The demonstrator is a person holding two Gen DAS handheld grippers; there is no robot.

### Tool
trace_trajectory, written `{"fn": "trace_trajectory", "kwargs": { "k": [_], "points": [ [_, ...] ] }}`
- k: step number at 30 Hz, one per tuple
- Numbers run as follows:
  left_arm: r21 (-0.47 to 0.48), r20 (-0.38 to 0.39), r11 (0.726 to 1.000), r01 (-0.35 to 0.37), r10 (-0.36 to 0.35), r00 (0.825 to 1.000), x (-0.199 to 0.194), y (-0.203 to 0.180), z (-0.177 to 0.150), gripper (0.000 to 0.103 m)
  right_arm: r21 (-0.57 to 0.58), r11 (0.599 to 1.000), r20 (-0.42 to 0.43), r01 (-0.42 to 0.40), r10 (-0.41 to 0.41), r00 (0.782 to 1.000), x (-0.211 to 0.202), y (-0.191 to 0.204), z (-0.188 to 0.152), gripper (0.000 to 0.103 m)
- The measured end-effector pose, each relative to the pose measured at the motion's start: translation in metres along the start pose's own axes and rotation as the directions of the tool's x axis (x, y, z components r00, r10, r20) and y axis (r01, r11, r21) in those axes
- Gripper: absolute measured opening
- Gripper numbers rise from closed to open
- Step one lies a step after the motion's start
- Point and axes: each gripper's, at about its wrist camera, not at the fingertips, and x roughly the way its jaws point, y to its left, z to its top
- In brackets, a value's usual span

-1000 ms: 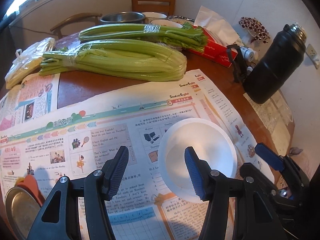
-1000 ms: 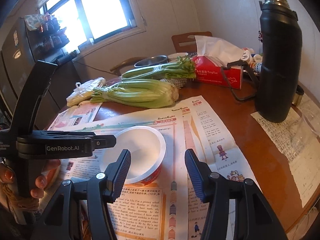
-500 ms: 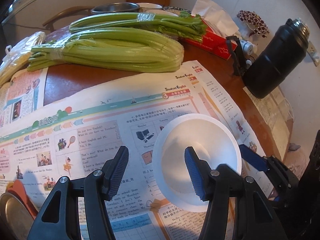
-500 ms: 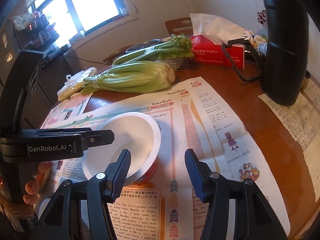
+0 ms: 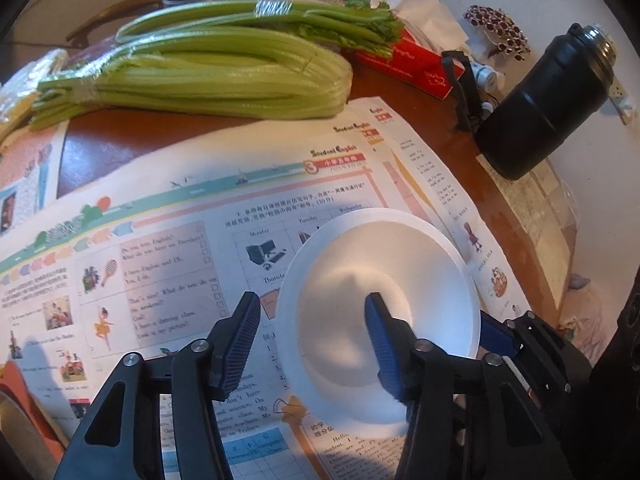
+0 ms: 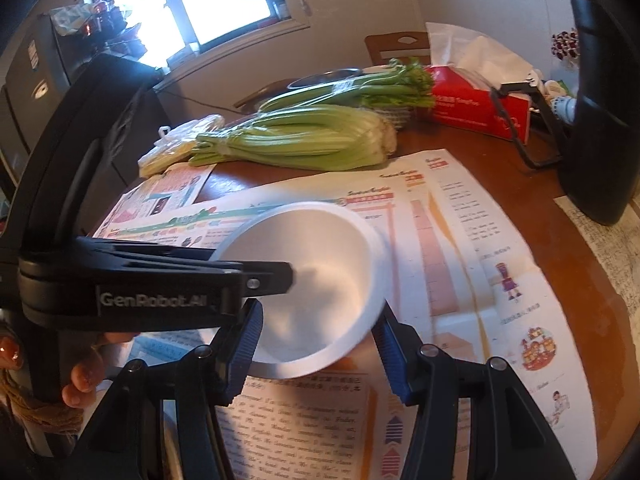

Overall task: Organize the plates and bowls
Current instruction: 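Close the left tool on the noodle bowl's rim, then lift the noodle bowl with the left tool over the steel bowl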

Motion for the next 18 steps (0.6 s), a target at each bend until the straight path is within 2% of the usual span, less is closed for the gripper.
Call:
{"fn": "trace_trajectory", "kwargs": {
  "k": [5,8,18],
  "points": [
    [0.008,0.004,1.0,0.025,-0.025,1.0,-0.005,-0.003,-0.003,0.051,-0.008,1.0,-0.005,-0.03,0.03,1.0,-0.003,0.008,-0.001,0.056],
    [0.002,0.011,0.999,0.035,-0.035,0.999,-0.009,-0.002,-0.004,0.051,-0.017,1.0,0.005,-0.021,0.021,1.0,-0.008,0.014,-0.001,0.056],
    [0.011,0.07,1.0,0.016,-0.016,0.997,-0.045,-0.005,-0.014,0.051,-0.042,0.998,0.038,-0.038,0.04,0.998,-0.029,0.029,0.001,0.056]
  ]
}}
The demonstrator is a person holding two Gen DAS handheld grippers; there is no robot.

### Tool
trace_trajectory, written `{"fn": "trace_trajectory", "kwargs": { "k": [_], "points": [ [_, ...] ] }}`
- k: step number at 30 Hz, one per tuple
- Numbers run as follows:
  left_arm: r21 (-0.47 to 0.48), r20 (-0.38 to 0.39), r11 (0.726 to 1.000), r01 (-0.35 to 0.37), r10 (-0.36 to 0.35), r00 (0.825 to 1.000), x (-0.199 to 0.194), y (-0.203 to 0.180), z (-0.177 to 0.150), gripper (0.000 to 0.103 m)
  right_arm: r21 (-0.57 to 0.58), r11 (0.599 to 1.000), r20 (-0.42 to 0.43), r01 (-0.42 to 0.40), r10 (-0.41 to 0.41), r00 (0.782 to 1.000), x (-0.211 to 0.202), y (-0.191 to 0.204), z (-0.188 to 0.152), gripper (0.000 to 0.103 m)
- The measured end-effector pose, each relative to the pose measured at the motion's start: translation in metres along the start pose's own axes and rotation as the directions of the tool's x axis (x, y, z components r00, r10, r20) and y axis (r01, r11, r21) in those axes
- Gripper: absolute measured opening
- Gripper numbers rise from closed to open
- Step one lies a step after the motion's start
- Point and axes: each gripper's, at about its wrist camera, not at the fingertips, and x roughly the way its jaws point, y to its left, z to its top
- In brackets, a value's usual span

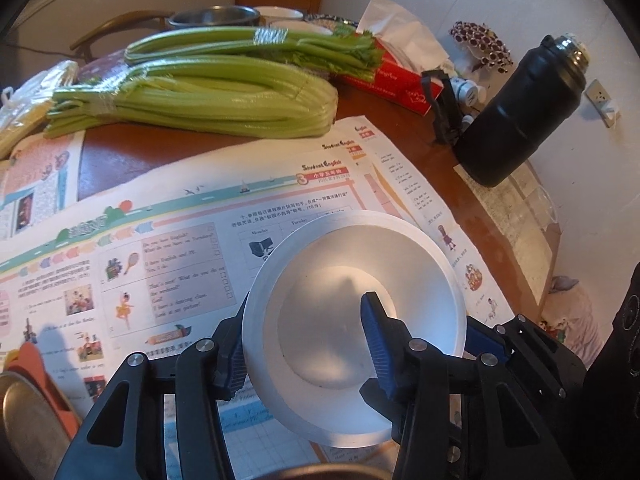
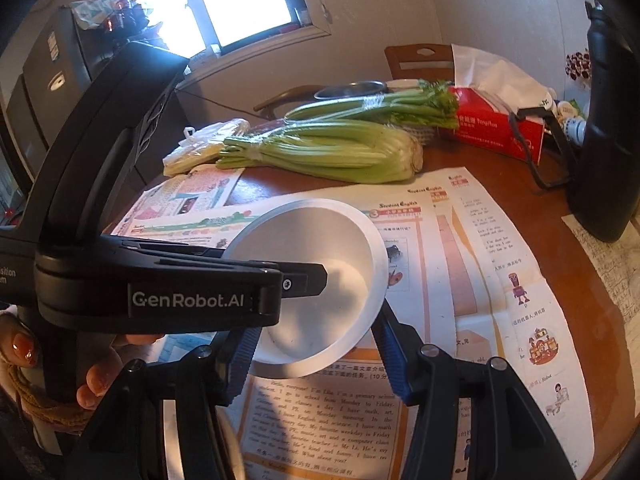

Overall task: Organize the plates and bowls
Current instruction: 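Lift the noodle bowl with the left tool over the steel bowl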

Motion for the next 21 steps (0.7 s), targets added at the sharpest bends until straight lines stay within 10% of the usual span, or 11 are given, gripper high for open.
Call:
{"fn": "trace_trajectory", "kwargs": {
  "k": [21],
  "points": [
    [-0.003,0.144,1.0,-0.016,0.016,0.989,-0.088,-0.009,-0.044,0.051,-0.069,0.996,0.096,-0.052,0.059,0.994,-0.061,0.047,-0.007,0.056]
  ]
}}
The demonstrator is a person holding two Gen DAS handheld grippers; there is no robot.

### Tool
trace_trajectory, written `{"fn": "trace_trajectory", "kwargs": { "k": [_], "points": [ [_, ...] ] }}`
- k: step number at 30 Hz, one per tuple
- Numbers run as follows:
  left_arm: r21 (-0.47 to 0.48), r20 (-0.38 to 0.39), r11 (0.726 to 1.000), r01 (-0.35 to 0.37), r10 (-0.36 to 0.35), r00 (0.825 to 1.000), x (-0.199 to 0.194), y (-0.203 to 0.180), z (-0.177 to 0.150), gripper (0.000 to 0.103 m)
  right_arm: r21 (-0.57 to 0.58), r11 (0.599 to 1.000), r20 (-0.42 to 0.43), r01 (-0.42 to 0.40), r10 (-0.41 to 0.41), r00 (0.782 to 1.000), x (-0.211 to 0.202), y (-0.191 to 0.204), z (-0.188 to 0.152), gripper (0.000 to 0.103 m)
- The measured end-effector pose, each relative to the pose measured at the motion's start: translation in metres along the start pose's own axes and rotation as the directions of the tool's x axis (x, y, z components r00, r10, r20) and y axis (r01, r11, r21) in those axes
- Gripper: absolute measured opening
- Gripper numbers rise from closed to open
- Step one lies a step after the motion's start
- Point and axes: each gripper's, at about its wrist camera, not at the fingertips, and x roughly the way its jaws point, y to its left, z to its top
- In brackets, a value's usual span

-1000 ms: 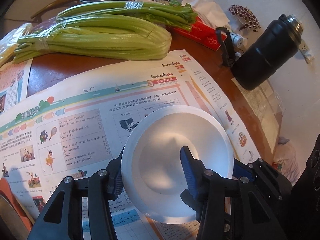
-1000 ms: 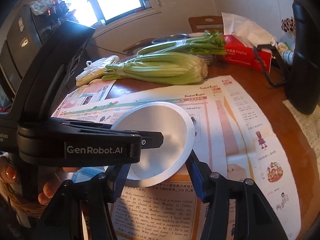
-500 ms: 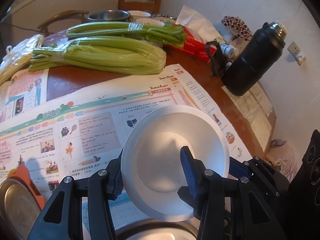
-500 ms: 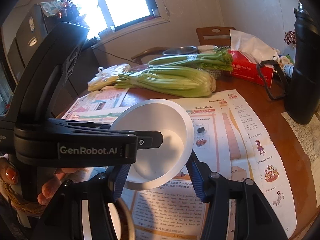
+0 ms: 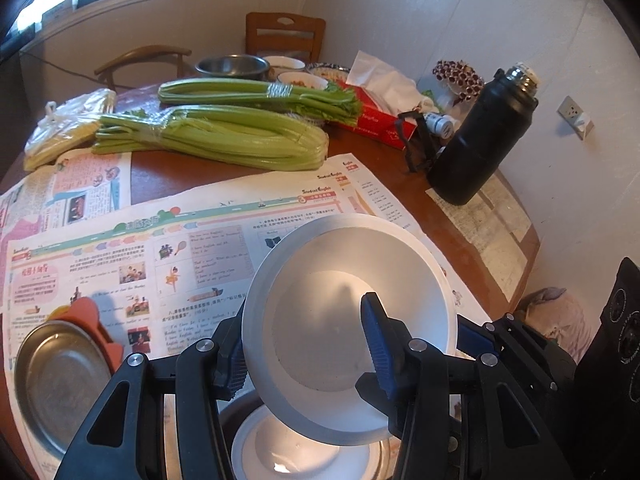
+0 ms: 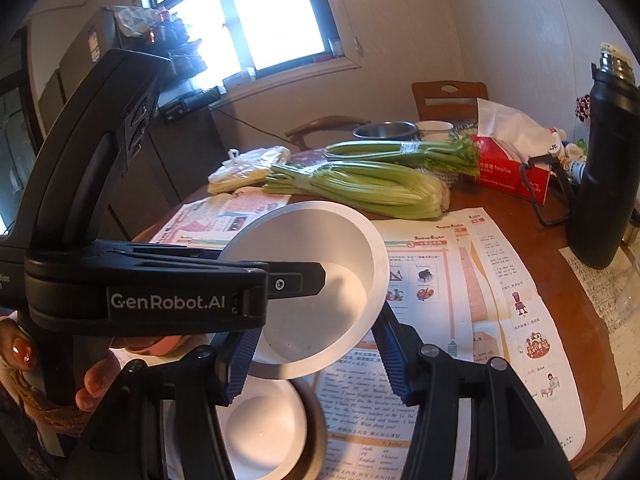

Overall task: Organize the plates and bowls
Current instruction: 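Lift the noodle bowl with the left tool over the steel bowl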

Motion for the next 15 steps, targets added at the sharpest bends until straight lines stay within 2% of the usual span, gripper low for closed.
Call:
{"fn": "trace_trajectory", "kwargs": {
  "k": [15],
  "points": [
    [-0.027,0.078,0.999,-0.046,0.048,0.996,-0.046,-0.005,-0.037,0.054,-0.055,0.997,0.016,-0.047,0.048,0.999,-0.034,0.03,-0.014,0.056]
  ]
}}
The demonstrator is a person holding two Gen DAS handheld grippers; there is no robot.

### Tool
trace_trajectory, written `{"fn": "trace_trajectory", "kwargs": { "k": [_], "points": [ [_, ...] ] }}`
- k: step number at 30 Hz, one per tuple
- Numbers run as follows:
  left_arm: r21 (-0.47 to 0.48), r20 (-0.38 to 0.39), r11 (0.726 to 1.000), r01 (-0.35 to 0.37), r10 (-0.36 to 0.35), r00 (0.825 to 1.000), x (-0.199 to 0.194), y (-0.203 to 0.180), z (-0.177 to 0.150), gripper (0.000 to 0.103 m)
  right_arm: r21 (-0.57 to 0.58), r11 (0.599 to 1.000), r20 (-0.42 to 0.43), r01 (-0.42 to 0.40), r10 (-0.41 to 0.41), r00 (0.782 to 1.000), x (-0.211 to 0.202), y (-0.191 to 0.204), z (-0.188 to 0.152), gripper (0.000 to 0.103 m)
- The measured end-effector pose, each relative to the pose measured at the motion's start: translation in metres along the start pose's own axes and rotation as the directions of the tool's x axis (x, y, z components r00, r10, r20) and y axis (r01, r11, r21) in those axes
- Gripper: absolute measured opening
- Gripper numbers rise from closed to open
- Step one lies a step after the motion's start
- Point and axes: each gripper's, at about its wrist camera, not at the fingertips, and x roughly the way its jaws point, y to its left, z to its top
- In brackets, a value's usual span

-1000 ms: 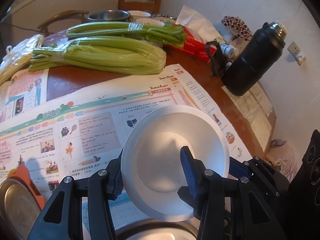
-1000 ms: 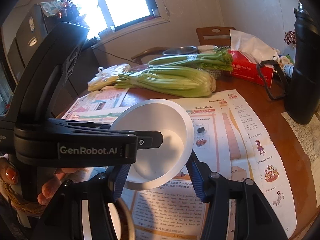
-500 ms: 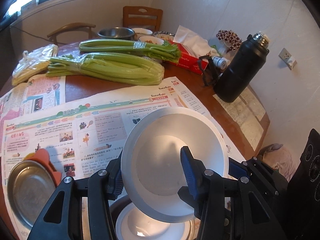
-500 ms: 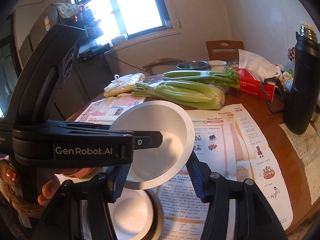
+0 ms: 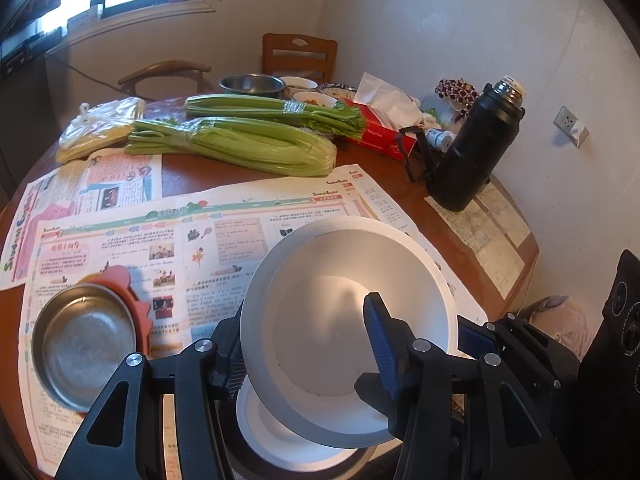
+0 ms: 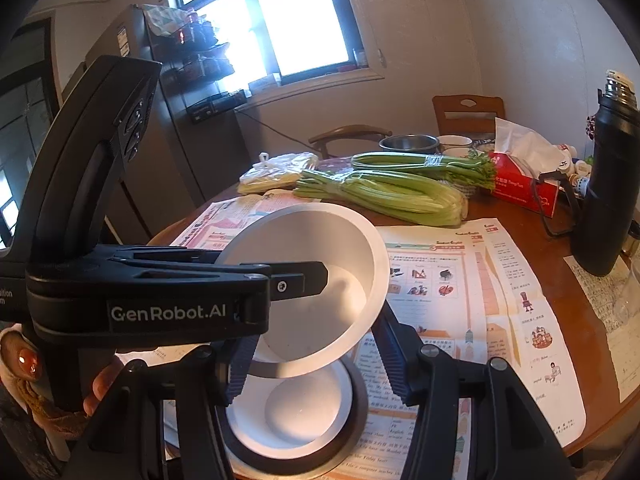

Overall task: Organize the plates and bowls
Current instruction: 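Lift the noodle bowl with the left tool over the steel bowl, then lower the noodle bowl into the first paper bowl and open the left tool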

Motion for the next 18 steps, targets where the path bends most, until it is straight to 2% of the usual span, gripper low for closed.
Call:
{"fn": "trace_trajectory", "kwargs": {
  "k": [18],
  "points": [
    [-0.022,-0.004,0.999,-0.028,0.028,1.0,-0.016,0.002,-0.033,0.054,-0.052,0.999,-0.033,-0.016,0.015,0.999,-0.016,0.022,-0.02,0.056]
  ]
}}
